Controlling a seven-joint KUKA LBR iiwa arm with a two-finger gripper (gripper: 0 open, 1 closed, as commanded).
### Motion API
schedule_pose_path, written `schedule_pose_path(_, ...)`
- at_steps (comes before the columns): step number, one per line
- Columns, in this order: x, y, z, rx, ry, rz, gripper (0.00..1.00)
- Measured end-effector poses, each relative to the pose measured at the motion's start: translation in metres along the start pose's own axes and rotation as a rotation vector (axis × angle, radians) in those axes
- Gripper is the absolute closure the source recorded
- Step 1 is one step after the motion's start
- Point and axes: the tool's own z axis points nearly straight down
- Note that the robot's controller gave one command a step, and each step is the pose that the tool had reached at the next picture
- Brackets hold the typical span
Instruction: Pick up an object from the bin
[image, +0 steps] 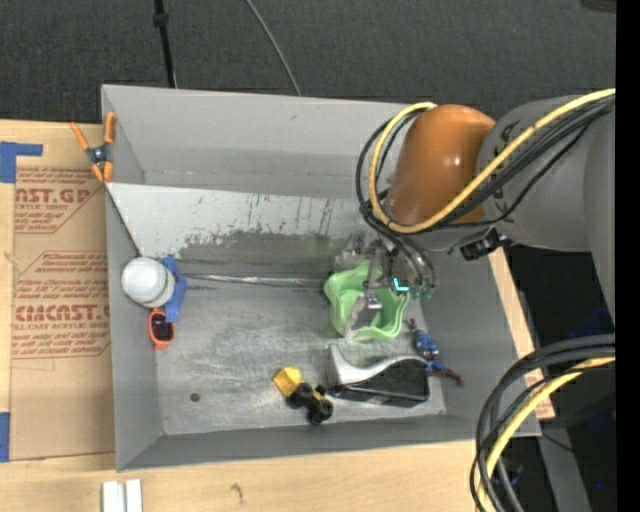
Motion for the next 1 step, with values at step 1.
schedule_pose_path(1, -0.0019, -0.0001, -0.0041, 0.000, -0.007, 0.000, 0.00)
